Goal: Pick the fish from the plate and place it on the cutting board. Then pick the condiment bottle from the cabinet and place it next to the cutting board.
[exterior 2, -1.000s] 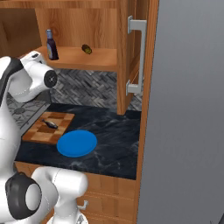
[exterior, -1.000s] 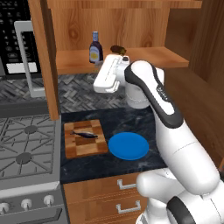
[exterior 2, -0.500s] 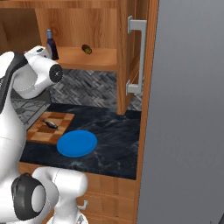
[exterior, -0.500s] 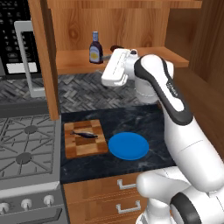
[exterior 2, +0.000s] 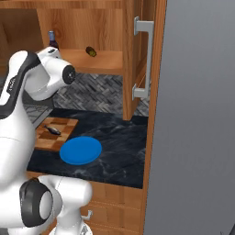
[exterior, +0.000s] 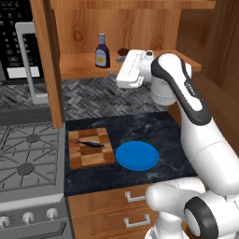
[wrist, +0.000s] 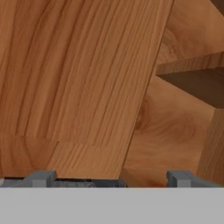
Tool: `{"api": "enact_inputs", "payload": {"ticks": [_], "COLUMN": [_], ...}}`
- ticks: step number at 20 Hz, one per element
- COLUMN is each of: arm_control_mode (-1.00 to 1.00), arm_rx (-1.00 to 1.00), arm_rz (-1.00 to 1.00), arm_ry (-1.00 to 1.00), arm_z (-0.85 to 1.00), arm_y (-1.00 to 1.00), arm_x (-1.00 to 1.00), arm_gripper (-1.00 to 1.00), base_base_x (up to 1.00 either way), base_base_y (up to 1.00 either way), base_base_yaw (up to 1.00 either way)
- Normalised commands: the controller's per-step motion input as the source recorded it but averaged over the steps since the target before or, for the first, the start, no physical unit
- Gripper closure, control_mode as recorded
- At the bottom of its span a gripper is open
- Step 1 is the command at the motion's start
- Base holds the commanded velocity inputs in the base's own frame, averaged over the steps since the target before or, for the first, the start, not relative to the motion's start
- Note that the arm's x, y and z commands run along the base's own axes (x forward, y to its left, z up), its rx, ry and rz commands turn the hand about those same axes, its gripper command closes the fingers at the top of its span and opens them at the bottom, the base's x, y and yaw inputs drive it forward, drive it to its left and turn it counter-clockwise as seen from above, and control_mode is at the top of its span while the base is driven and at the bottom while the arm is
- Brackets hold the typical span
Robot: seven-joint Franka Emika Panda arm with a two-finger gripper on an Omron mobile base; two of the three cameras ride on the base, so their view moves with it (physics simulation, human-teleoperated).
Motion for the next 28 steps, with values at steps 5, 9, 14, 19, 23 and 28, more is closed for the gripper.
{"api": "enact_inputs", "payload": {"ticks": [5, 9, 14, 19, 23, 28], "arm_control_mode": [-1.0, -1.0, -1.0, -1.0, -1.0, -1.0], "arm_rx": [0.0, 0.0, 0.0, 0.0, 0.0, 0.0], "arm_rz": [-0.02, -0.04, -0.02, 0.0, 0.0, 0.0], "arm_ry": [0.0, 0.0, 0.0, 0.0, 0.0, 0.0], "arm_z": [-0.01, 0.0, 0.0, 0.16, 0.26, 0.2], "arm_y": [-0.21, -0.23, -0.17, -0.02, 0.0, 0.0], "arm_x": [0.34, 0.34, 0.21, 0.01, 0.0, 0.0], "arm_gripper": [-1.0, -1.0, -1.0, -1.0, -1.0, -1.0], "base_base_x": [0.0, 0.0, 0.0, 0.0, 0.0, 0.0], "base_base_y": [0.0, 0.0, 0.0, 0.0, 0.0, 0.0], "base_base_yaw": [0.0, 0.0, 0.0, 0.0, 0.0, 0.0]}}
